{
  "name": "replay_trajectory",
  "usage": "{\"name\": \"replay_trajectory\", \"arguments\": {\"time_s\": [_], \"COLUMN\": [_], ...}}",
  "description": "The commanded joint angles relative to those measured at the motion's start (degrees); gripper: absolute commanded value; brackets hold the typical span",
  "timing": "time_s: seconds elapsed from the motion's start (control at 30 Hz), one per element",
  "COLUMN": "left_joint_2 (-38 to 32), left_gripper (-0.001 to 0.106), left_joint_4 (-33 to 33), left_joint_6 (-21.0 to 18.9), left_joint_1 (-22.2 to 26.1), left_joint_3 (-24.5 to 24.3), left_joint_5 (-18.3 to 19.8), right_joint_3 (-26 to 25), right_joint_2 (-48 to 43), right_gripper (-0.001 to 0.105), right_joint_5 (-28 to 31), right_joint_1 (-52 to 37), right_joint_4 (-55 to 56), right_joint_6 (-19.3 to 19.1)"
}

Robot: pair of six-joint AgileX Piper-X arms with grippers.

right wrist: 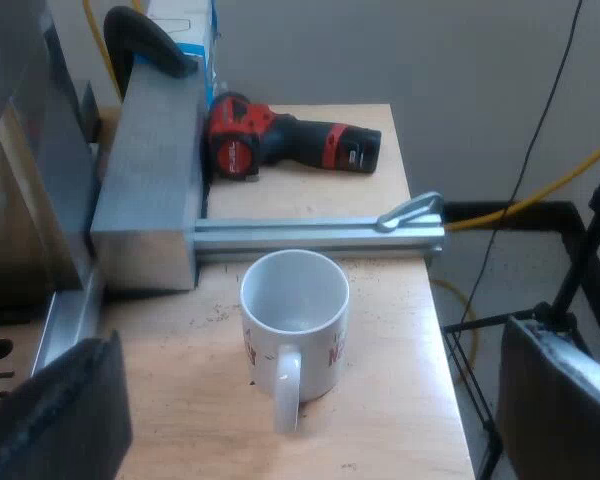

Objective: Grind coffee beans and then tamp

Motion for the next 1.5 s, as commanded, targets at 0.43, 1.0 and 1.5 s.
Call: {"name": "replay_trajectory", "arguments": {"time_s": [0.43, 1.0, 1.5], "left_joint_2": [-14.47, -25.71, -25.71], "left_gripper": [0.086, 0.086, 0.086], "left_joint_4": [1.77, 17.7, -4.62], "left_joint_6": [2.9, 2.81, 1.33], "left_joint_1": [0.04, 0.23, 0.23], "left_joint_3": [2.02, 5.02, 16.73], "left_joint_5": [-2.05, -2.62, -3.3], "right_joint_3": [7.96, 9.29, 12.74], "right_joint_2": [-17.65, -17.81, -17.66], "right_gripper": [0.077, 0.077, 0.077], "right_joint_5": [-0.49, -1.0, -7.91], "right_joint_1": [-0.12, -0.12, -0.12], "right_joint_4": [2.13, 1.25, -3.53], "right_joint_6": [-0.35, -0.35, -0.5]}}
